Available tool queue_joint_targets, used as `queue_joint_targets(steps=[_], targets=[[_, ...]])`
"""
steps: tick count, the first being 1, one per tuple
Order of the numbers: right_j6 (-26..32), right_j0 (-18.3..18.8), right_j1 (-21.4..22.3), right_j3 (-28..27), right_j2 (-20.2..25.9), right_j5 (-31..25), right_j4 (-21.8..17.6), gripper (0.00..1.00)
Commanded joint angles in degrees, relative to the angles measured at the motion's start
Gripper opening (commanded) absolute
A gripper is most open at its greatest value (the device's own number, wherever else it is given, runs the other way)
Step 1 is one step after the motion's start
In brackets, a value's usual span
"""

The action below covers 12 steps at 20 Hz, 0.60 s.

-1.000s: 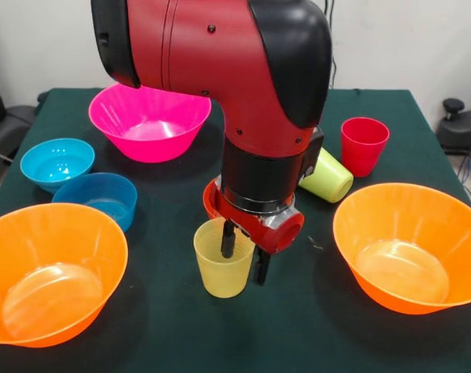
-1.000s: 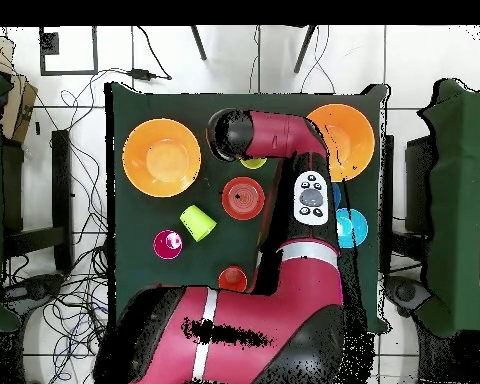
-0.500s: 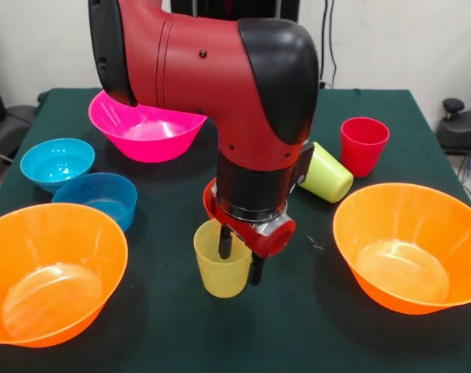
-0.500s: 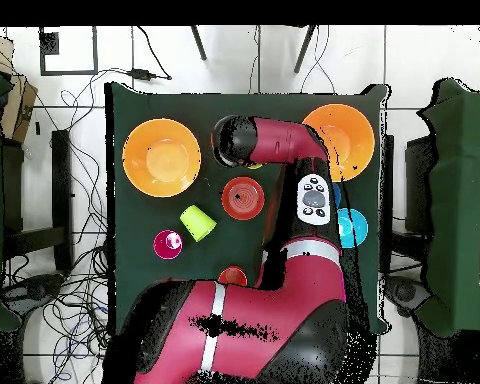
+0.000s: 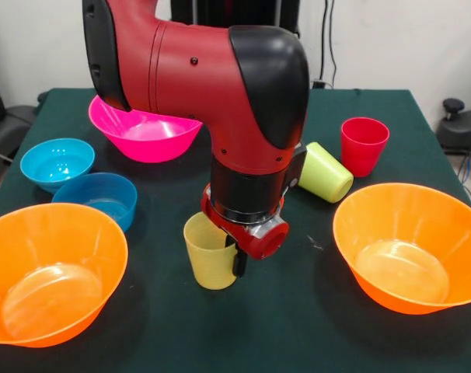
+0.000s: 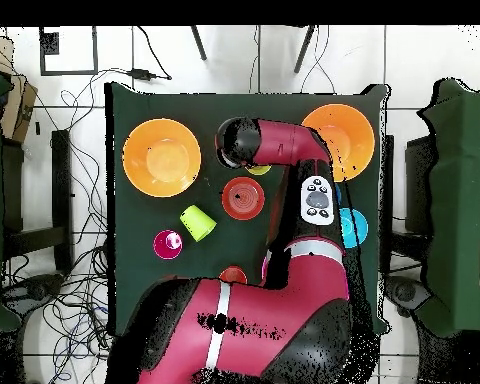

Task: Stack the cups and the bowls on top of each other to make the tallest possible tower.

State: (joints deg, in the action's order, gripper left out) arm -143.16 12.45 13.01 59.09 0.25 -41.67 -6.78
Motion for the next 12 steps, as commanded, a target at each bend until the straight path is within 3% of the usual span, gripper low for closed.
queue_joint_targets(steps=[1,5,12], targets=[[9.0,0.2,-0.4,4.5,5.4,3.9,-4.0,0.00],[7.5,-0.1,1.3,6.0,4.7,4.5,-3.9,0.00],[10.0,0.0,10.7,12.8,5.5,3.2,-3.3,0.00]])
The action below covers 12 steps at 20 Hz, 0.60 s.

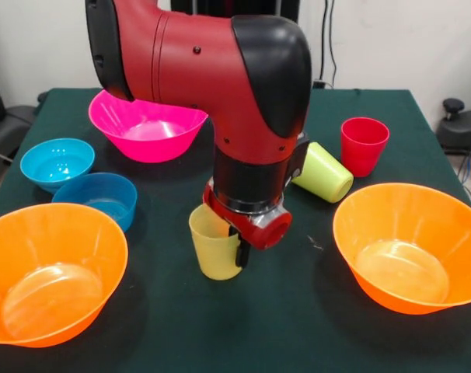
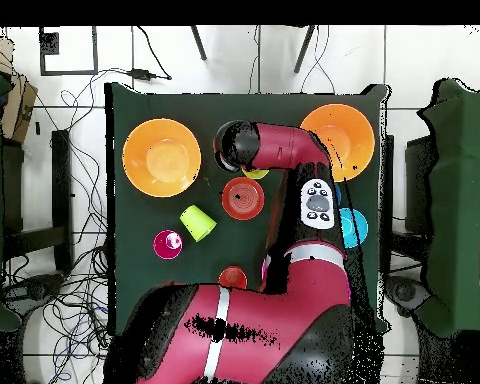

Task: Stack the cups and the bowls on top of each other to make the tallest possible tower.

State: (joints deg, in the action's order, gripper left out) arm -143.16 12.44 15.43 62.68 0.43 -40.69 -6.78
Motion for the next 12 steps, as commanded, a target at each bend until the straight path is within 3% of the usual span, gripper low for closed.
queue_joint_targets(steps=[1,12], targets=[[10.0,-0.1,9.0,9.6,5.2,1.9,-3.4,0.00],[10.1,-0.6,12.8,10.3,4.8,-0.5,-4.1,0.00]])
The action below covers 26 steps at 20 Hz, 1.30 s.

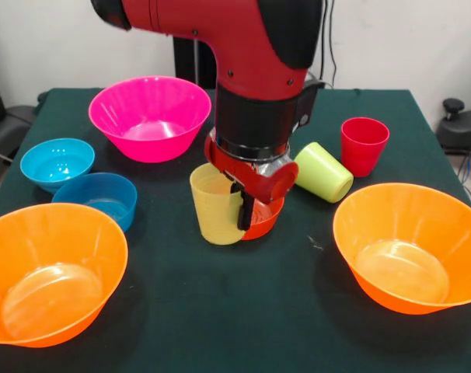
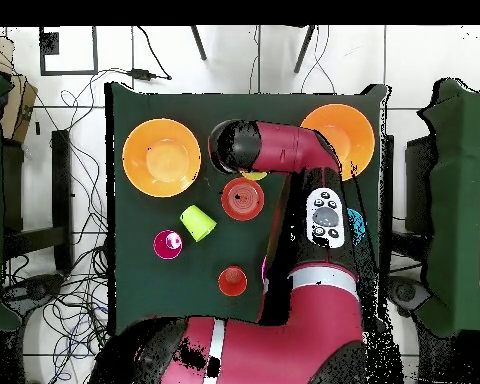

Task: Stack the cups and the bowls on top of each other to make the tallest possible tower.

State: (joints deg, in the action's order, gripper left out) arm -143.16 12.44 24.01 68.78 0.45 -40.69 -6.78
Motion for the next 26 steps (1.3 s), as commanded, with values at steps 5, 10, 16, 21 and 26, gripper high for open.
queue_joint_targets(steps=[5,10,16,21,26], targets=[[7.5,-0.9,5.4,7.0,4.0,-0.1,-3.6,0.00],[4.8,-1.3,6.1,11.0,3.3,1.7,-3.4,0.00],[4.4,-1.0,6.6,13.9,3.5,2.9,-3.6,0.00],[4.6,-1.0,6.3,15.5,3.6,4.3,-4.3,0.00],[4.4,-1.2,5.9,16.6,3.3,6.4,-5.1,0.00]])
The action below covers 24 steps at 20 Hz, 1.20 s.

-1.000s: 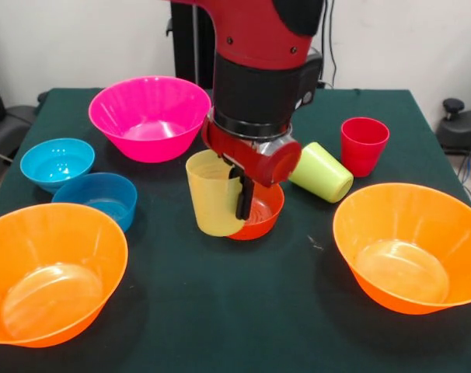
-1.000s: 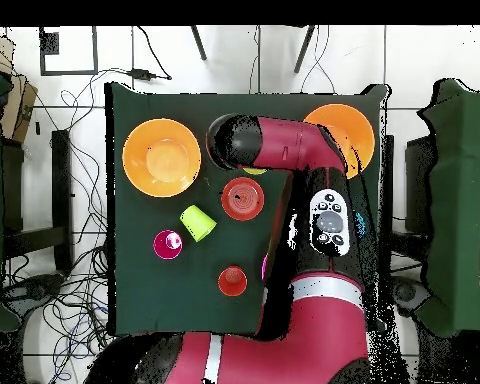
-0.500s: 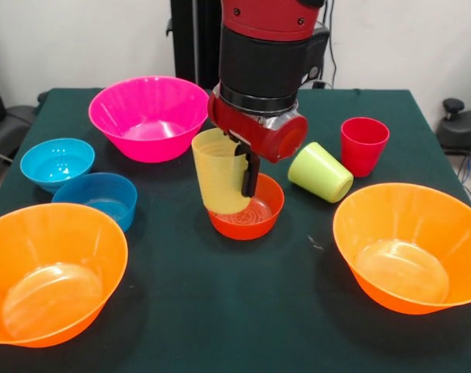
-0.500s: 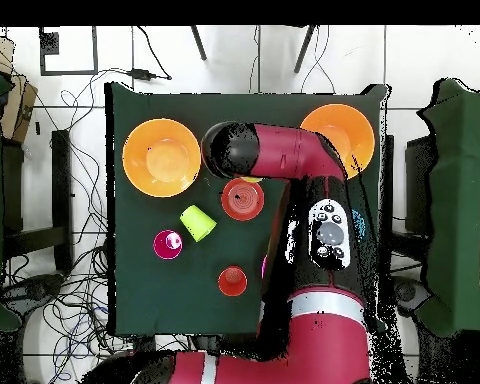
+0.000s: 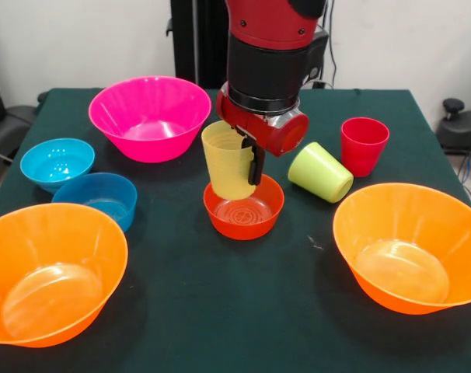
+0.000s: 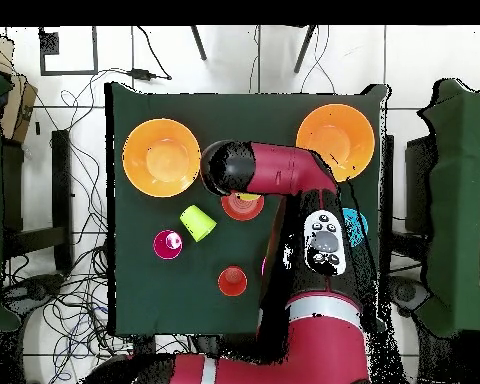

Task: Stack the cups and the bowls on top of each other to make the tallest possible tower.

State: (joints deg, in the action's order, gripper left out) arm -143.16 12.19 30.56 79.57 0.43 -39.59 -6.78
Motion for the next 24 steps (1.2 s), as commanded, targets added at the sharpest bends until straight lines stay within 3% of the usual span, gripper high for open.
queue_joint_targets(steps=[1,12,24], targets=[[4.3,-0.9,-0.9,5.9,3.4,5.7,-5.1,0.00],[1.0,-3.5,-4.6,4.0,2.0,9.2,-4.5,0.00],[1.4,-4.3,-7.3,2.0,0.3,10.7,-4.7,0.00]])
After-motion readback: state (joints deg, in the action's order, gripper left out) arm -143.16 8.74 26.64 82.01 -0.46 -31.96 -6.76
